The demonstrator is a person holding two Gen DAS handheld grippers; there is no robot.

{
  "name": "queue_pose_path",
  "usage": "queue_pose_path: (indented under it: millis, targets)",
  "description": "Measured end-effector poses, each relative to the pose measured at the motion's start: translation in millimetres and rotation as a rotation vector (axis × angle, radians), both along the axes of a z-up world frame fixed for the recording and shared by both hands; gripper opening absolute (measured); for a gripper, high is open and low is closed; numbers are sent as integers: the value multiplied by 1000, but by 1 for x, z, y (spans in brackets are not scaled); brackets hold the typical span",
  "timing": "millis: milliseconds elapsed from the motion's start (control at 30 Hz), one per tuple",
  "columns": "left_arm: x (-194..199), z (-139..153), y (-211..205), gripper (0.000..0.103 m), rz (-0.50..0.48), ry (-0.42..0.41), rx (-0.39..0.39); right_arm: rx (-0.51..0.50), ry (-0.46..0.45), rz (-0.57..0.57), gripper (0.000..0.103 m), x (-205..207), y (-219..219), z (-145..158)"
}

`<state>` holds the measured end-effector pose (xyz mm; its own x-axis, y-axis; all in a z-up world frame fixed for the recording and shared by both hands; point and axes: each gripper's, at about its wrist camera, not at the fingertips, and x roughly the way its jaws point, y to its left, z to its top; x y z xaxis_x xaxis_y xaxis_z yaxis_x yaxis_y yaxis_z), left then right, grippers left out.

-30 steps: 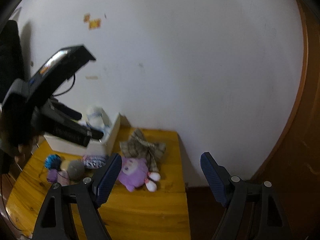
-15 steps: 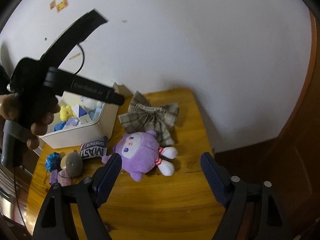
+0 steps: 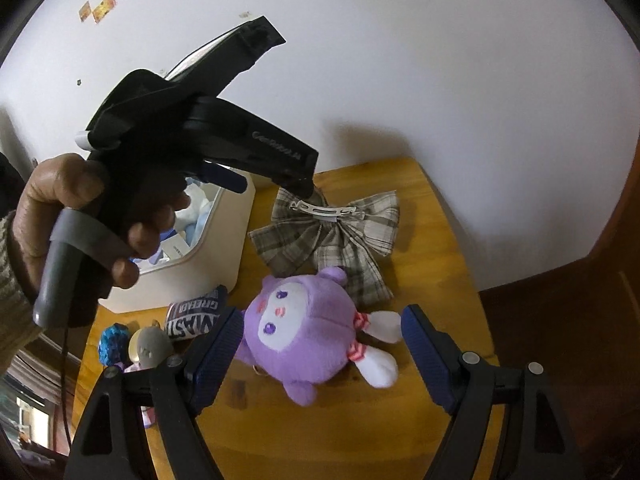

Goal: Organize objects
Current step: 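Grasp the plaid bow with the left gripper while the right gripper grasps the purple plush toy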

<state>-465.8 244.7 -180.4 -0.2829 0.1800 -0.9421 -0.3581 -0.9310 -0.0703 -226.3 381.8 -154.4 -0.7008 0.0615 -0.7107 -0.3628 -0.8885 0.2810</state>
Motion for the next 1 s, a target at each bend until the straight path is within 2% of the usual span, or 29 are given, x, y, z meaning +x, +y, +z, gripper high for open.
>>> queue_pose_path:
  millis: [200,467,633,700,767,800,867,1000]
  targets:
    - [-13,-18,-3,80,29,-23,-7,-31,-14,25,82,-17,4,-10]
    - [-28,-30,-1,80,86,-76,105,-8,-24,53,82,-29,1,-18]
    - [-32,-40,4,78,108,-87,128,35,-37,73,82,-35,-5,-25]
    - [-32,-42,1,63,123,-96,167,57,-43,80,82,-34,-9,-28]
    - [-32,-42,0,56,130,-98,187,71,-49,89,80,-35,-12,-31]
    - [-30,-41,-1,51,127,-94,194,78,-51,92,78,-35,-14,-33]
    - [-28,-39,-2,43,130,-96,212,88,-71,114,63,-37,-18,-37]
    - [-22,-33,-3,14,134,-64,237,104,-67,124,60,-38,-23,-38]
